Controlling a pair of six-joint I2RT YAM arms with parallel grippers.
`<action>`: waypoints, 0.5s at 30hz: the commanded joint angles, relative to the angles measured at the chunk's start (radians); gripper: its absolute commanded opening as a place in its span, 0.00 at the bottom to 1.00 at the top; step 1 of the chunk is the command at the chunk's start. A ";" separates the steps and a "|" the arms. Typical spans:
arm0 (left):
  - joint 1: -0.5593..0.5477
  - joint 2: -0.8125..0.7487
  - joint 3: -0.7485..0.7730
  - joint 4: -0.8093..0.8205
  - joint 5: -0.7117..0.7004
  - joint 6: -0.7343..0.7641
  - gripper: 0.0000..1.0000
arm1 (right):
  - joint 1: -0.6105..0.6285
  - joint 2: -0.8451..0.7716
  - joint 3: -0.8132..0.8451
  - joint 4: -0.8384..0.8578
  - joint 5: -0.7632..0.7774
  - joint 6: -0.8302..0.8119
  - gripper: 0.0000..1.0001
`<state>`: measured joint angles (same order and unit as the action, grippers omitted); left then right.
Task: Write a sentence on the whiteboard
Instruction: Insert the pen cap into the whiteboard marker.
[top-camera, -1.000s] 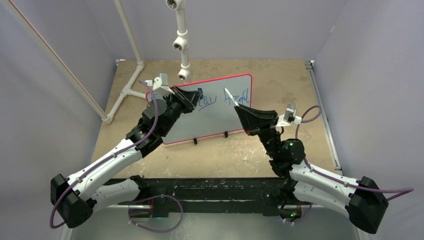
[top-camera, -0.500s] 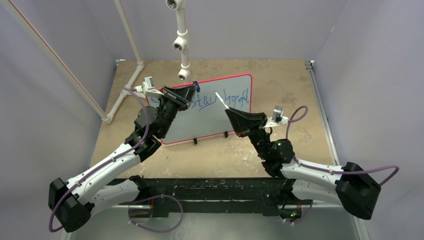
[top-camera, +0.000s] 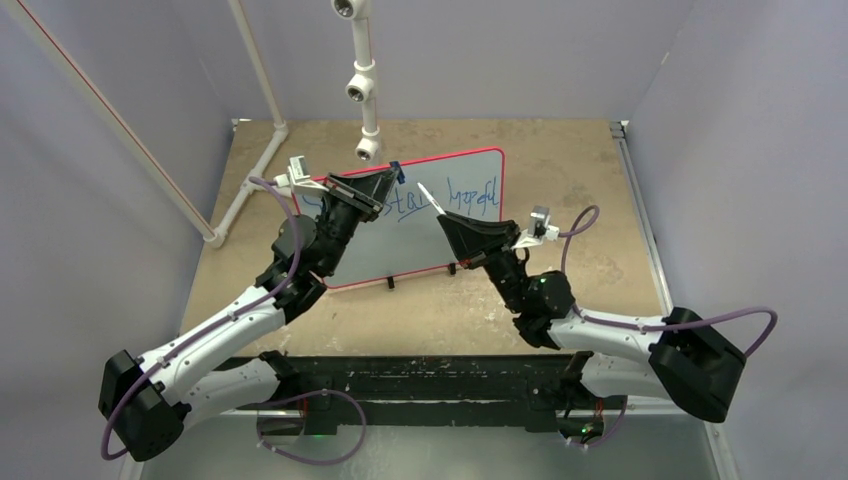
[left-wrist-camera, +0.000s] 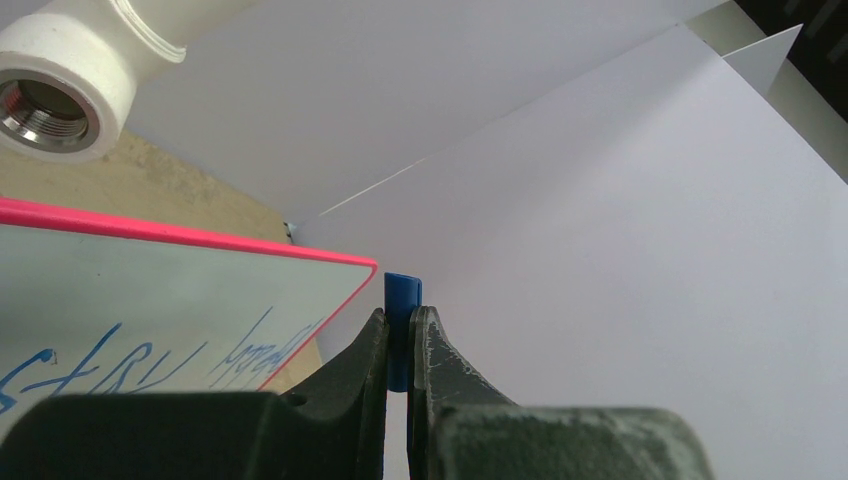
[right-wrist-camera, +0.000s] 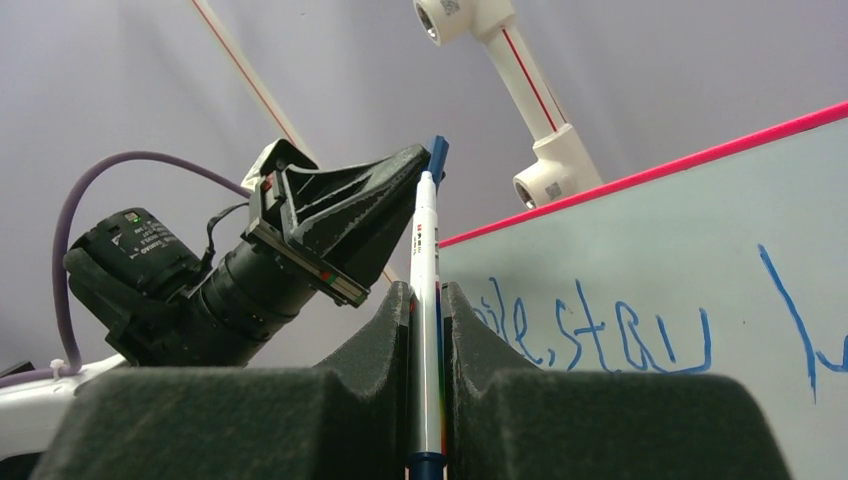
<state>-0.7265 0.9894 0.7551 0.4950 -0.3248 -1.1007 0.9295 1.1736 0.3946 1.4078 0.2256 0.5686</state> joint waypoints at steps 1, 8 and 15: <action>0.007 0.003 0.004 0.061 0.021 -0.017 0.00 | 0.007 0.014 0.051 0.040 -0.003 -0.007 0.00; 0.006 0.006 0.008 0.059 0.024 -0.020 0.00 | 0.008 0.037 0.066 0.029 -0.017 -0.003 0.00; 0.007 0.012 0.006 0.071 0.030 -0.026 0.00 | 0.008 0.056 0.079 0.011 -0.021 -0.005 0.00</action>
<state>-0.7265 1.0008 0.7551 0.5117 -0.3126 -1.1141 0.9314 1.2240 0.4358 1.4002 0.2153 0.5686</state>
